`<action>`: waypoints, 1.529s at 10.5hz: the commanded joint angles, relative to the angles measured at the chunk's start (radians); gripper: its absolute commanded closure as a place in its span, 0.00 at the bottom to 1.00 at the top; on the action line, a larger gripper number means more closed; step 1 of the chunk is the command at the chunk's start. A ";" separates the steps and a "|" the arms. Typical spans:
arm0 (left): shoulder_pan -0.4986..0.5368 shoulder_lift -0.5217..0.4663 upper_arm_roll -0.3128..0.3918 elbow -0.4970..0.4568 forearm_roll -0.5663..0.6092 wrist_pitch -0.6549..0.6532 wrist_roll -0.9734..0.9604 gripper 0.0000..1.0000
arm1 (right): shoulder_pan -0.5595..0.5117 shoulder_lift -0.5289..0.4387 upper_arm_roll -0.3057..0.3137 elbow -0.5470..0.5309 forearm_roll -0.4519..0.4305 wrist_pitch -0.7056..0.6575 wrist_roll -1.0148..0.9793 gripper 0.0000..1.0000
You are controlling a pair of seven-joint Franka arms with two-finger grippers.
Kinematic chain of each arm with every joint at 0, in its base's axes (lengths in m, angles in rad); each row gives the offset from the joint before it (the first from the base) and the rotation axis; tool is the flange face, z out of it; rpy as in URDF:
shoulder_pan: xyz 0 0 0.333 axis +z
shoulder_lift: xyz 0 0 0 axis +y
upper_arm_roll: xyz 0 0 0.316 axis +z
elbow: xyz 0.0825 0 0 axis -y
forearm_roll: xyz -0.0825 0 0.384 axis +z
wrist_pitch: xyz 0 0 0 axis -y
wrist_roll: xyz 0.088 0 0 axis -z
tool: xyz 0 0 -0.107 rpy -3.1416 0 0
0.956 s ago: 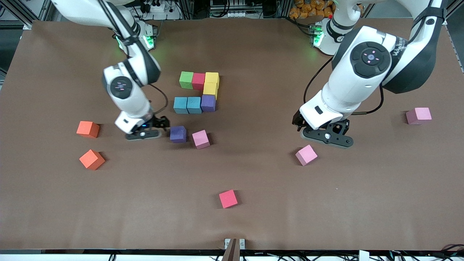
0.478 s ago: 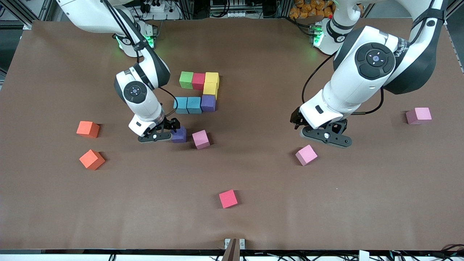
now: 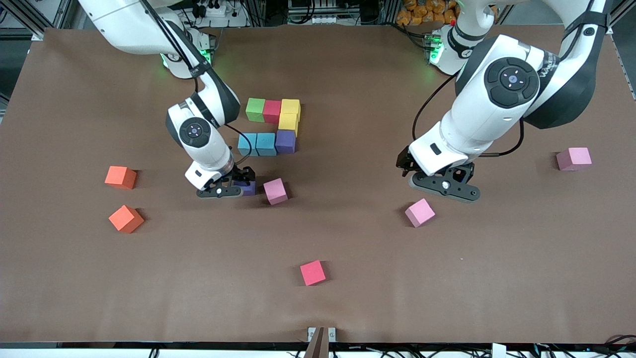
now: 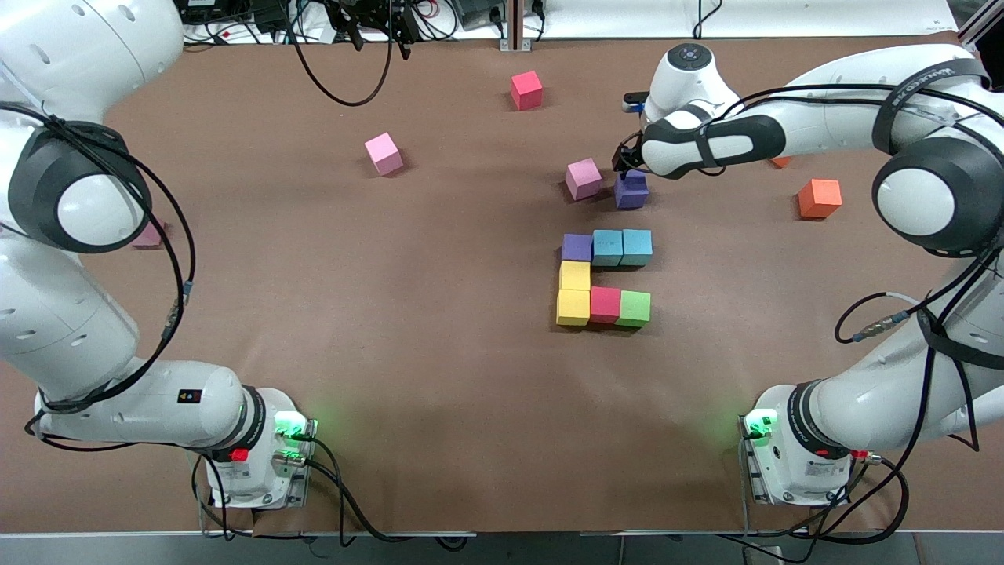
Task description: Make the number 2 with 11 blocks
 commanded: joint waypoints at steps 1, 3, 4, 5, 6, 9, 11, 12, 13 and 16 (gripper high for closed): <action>0.004 -0.013 0.000 0.000 -0.027 -0.012 0.015 0.00 | 0.006 0.024 0.005 0.025 -0.010 0.002 0.041 0.00; 0.001 -0.013 0.000 0.003 -0.027 -0.012 0.015 0.00 | 0.012 0.038 0.003 0.027 -0.010 0.028 0.053 0.00; 0.000 -0.013 0.000 0.003 -0.027 -0.012 0.015 0.00 | 0.018 0.045 0.005 0.027 -0.011 0.031 0.058 0.00; 0.000 -0.013 0.000 0.003 -0.027 -0.012 0.015 0.00 | 0.018 0.045 0.003 0.027 -0.011 0.031 0.058 0.00; 0.001 -0.013 0.000 0.003 -0.028 -0.012 0.015 0.00 | 0.018 0.048 0.003 0.027 -0.011 0.033 0.058 0.00; 0.004 -0.015 -0.015 0.002 -0.024 -0.018 0.015 0.00 | 0.018 0.055 0.003 0.025 -0.011 0.042 0.067 0.81; 0.010 -0.015 -0.020 0.002 -0.024 -0.018 0.015 0.00 | 0.020 0.055 0.003 0.024 -0.013 0.042 0.081 1.00; 0.010 -0.015 -0.020 0.002 -0.024 -0.018 0.015 0.00 | 0.019 0.052 0.003 0.021 -0.013 0.042 0.081 1.00; 0.012 -0.015 -0.020 0.002 -0.025 -0.018 0.015 0.00 | 0.018 0.041 0.003 0.013 -0.013 0.038 0.081 1.00; 0.010 -0.015 -0.020 0.002 -0.025 -0.018 0.015 0.00 | 0.017 -0.040 0.005 -0.071 -0.013 0.031 0.084 1.00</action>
